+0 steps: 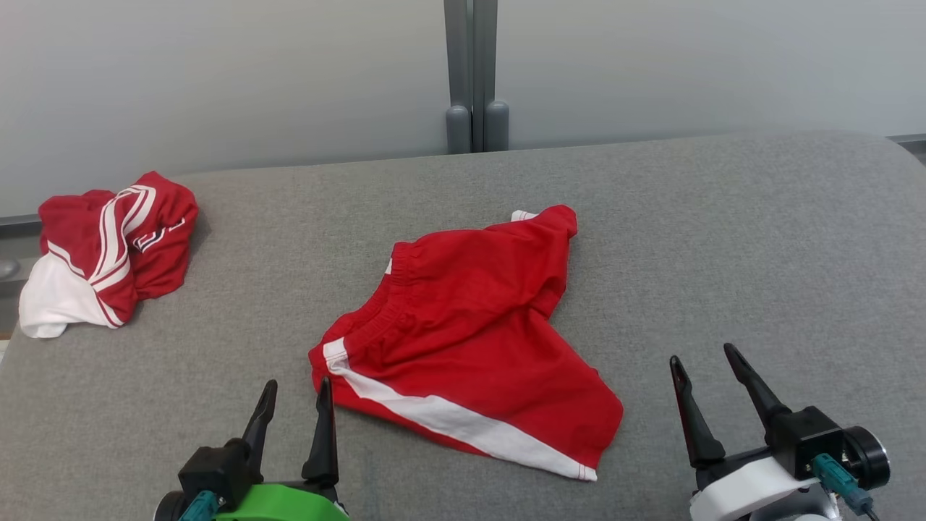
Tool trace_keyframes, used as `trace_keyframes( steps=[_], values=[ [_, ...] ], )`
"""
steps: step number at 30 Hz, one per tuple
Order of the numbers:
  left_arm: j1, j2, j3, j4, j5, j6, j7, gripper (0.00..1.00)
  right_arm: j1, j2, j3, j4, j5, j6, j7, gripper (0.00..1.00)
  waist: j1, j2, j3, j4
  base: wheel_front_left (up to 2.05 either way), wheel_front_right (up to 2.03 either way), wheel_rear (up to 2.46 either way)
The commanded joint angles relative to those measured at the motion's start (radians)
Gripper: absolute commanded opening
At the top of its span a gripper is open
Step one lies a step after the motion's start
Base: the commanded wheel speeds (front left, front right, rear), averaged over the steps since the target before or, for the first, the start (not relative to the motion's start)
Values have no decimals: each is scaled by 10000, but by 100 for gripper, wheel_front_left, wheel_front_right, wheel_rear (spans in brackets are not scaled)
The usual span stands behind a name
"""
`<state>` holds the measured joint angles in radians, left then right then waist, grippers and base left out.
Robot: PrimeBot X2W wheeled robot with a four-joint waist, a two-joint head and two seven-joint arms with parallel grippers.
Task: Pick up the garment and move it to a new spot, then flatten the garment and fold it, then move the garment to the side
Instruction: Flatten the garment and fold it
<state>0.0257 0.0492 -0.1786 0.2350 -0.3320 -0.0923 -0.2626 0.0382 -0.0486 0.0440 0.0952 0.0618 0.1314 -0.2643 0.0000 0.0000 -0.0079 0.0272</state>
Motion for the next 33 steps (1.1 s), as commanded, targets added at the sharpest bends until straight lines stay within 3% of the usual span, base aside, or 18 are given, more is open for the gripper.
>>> trace_keyframes(
  steps=[1, 23, 25, 26, 28, 29, 33],
  values=[
    [-93, 23, -22, 5, 58, 37, -33, 100, -110, -35, 87, 212, -50, -14, -3, 100, 0, 0, 45, 102, 0, 0, 0],
    [-438, 23, -208, -111, 130, 66, -33, 100, -2466, -38, 746, 6507, -148, -14, 31, 100, 0, 0, 769, 2061, 0, 0, 0],
    [-459, 23, -200, -119, 116, 74, -33, 100, -2649, -28, 881, 6968, -46, -14, 55, 68, 0, 0, 809, 2120, 0, 0, 0],
    [-466, 23, -193, -125, 106, 82, -33, 100, -2736, -28, 933, 7155, -10, -11, 63, 34, 0, 0, 826, 2139, 0, 0, 0],
    [-463, 23, -183, -150, 93, 98, -33, 100, -2952, -26, 942, 7327, 40, -11, 68, 7, 0, 0, 862, 2153, 0, 0, 0],
    [-455, 23, -177, -161, 84, 113, -33, 100, -3069, -28, 880, 7327, -15, -11, 59, 0, 0, 0, 876, 2148, 0, 0, 0],
    [-470, 23, -176, -240, 22, 152, -33, 100, -3555, -43, 487, 6988, -259, -14, 11, 0, 0, 0, 986, 2073, 0, 0, 0]
  ],
)
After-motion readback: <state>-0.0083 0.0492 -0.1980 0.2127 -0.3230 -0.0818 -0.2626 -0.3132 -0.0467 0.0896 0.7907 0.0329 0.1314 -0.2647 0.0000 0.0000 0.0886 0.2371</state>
